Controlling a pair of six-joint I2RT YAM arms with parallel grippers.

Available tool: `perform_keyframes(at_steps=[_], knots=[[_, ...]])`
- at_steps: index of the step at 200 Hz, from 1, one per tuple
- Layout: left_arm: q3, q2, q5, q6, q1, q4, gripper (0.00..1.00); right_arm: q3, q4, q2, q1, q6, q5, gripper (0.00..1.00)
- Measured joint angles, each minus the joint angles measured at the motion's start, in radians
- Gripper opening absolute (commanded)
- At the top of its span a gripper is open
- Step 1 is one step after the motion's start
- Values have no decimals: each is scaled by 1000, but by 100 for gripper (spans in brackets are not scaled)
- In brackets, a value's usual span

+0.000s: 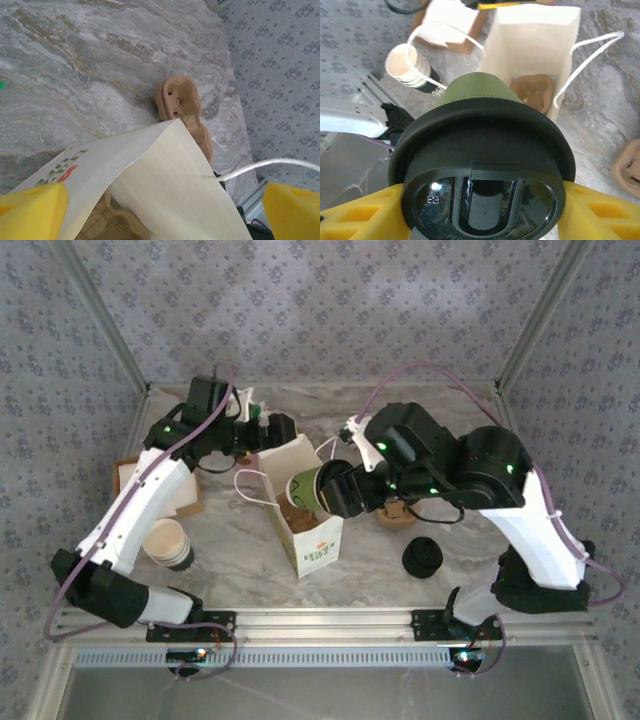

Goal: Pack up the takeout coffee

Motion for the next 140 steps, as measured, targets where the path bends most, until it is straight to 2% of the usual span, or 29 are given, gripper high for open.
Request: perform_keyframes(at_steps=[41, 87, 108, 140], knots=[[-64, -85, -4, -27, 0, 12, 99, 114, -83, 101, 30, 0, 41, 67], [-90, -138, -12, -34, 8, 10, 99, 246, -84, 230, 47, -2, 72, 68], [-90, -156, -12, -30, 42, 1, 99, 253, -84, 272, 47, -4, 80, 67], [-35, -160, -6, -2, 149, -53, 100, 244, -84, 301, 47, -4, 82, 67]])
